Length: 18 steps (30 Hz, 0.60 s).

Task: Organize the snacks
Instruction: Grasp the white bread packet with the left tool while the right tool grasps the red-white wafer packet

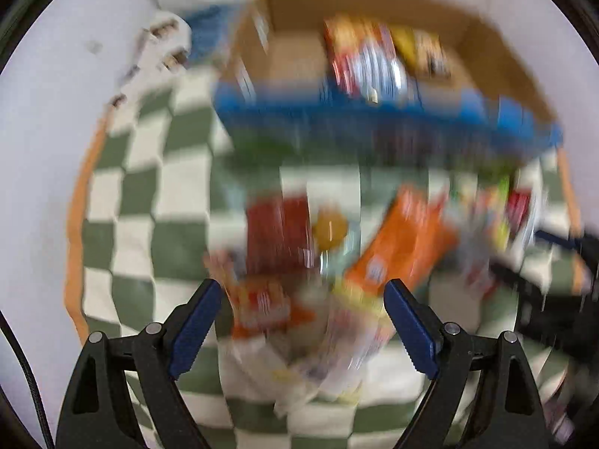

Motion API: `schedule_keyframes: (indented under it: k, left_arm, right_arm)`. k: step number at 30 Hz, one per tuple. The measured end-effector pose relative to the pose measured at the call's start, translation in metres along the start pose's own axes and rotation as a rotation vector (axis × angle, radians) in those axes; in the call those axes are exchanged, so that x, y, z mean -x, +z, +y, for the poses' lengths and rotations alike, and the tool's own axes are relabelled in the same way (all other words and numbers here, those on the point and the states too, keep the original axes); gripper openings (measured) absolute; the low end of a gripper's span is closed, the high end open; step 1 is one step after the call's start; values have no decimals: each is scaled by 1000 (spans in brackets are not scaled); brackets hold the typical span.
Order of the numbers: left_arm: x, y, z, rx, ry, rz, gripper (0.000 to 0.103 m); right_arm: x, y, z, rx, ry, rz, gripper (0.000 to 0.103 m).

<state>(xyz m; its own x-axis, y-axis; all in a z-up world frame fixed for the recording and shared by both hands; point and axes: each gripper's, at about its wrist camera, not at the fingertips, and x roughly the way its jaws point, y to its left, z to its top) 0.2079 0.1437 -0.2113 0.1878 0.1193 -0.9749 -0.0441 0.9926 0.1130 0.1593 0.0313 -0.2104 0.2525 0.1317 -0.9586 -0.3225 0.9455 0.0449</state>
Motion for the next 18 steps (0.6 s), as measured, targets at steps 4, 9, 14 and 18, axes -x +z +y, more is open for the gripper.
schedule_keyframes:
  k: [4,9,14,18]
  left_arm:
    - [-49,-27,-21,-123,-6,146,89]
    - [-89,-38,-45,-197,5,205,79]
    - [-95,-38,-52,-136,-17,229,53]
    - [-97,-48,-44,15,-113,269,53]
  right_arm:
    - [-35,-19,1,17,-20,53,81]
    - [-64,-26,11,147,-100,51,80]
    - [-82,-37,18,218,-150,82,55]
    - [-77,-55,-1,73,-80,143,42]
